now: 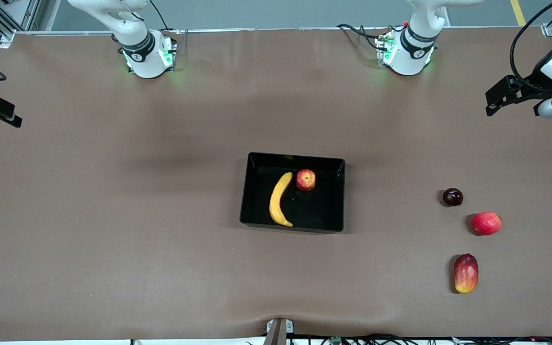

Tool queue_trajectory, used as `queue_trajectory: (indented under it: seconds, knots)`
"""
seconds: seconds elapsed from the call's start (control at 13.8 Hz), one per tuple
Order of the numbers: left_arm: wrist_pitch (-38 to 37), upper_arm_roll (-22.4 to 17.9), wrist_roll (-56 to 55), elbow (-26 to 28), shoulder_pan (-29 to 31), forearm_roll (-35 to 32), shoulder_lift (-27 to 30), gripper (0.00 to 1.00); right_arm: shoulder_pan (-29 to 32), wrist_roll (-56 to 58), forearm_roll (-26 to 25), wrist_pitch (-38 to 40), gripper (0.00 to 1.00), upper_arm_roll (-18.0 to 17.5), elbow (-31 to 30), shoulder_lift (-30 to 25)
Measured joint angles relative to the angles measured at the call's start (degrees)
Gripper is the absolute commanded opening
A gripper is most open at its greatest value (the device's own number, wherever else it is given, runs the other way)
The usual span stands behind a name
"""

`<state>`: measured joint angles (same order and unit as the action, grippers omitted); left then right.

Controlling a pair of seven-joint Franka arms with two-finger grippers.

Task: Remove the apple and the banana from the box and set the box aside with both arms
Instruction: 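Reach the left gripper toward the red-yellow apple in the black tray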

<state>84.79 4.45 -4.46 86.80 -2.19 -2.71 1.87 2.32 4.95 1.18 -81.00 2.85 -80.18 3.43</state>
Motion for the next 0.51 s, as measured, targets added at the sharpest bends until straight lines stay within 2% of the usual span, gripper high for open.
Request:
queue_trajectory:
  seconds: [0.51]
  knots:
    - [-0.69,0.04,-0.11,-0.09,-0.08,0.0,-0.02,1.0,0.02,0.0,0.0,-0.06,1.0,0.01,0.0,0.0]
